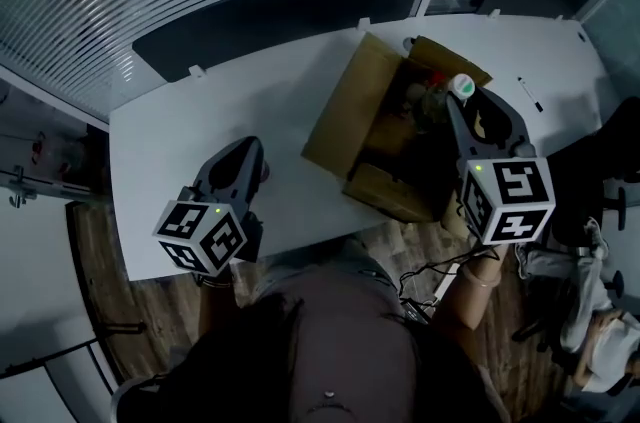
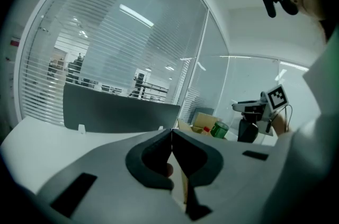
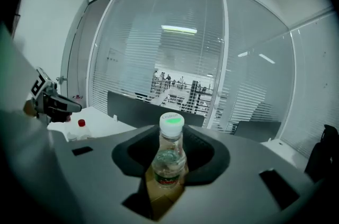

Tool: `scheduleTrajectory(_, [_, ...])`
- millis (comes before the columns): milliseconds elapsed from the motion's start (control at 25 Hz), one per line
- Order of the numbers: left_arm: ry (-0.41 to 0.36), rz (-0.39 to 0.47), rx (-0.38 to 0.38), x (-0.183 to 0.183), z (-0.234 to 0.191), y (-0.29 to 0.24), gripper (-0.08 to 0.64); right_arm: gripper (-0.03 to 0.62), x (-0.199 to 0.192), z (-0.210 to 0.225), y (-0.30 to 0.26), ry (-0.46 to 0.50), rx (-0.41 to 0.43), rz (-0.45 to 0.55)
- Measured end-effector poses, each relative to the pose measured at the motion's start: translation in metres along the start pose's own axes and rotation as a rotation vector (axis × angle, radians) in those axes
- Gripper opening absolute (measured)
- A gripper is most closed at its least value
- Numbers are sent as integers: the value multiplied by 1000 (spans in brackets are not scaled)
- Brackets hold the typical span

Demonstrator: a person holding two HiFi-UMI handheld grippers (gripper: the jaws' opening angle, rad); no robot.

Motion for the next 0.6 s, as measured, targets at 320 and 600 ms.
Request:
scheduleTrajectory(320, [32, 32, 63, 3, -21, 25, 9, 149, 51, -27, -1, 61, 69, 118])
scheduleTrajectory(600, [56, 72, 125, 4, -39, 50, 9, 149, 78, -57, -7, 102, 142, 181])
Point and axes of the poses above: the fingertips, and each gripper's own axes: y backward along the fingers, z to its right, x out of its top, the point moved 5 cm from there along y, backward along the fingers, and after that the axes turned 5 degrees about y, right-handed, at the moved point
